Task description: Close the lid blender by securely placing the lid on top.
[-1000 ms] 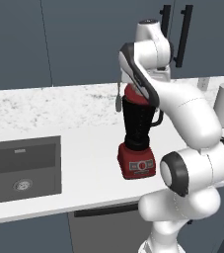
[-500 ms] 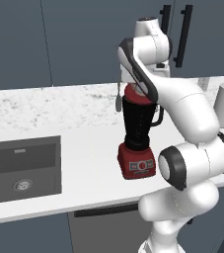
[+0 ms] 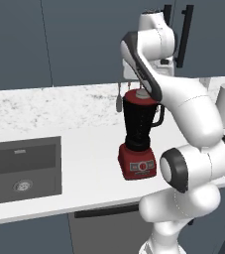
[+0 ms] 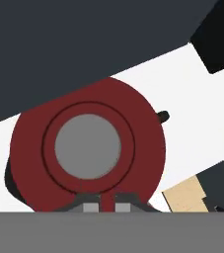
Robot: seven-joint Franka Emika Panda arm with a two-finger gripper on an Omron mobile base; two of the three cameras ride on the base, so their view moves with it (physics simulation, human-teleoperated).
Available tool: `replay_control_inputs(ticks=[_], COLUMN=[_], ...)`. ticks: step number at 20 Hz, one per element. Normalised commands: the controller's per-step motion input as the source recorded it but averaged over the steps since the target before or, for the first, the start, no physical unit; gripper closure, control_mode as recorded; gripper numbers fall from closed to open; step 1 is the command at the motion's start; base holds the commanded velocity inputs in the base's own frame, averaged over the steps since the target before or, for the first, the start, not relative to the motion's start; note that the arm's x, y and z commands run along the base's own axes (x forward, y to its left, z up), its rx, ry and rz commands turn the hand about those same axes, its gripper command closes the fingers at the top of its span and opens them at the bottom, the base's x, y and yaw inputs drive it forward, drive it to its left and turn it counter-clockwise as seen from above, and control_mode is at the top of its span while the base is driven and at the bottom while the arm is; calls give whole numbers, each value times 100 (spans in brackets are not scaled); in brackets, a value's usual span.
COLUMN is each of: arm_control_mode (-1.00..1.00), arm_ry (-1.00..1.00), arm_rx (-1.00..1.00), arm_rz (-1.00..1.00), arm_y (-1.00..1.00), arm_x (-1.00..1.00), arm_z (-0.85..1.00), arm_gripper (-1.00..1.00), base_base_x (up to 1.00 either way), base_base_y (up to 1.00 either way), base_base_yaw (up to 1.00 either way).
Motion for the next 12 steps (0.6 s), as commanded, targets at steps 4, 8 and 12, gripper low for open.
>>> replay_control_inputs(ticks=[4,8,12], arm_control_mode=[-100,-100,-100], arm_ry=[-1,0,-1], arm_rx=[4,4,1], arm_rz=[0,0,0], arm_y=[0,0,0], arm_x=[-21,-20,-22], arm_z=[46,37,10], arm_gripper=[100,100,100], base_base_x=[0,0,0], base_base_y=[0,0,0], base_base_yaw=[0,0,0])
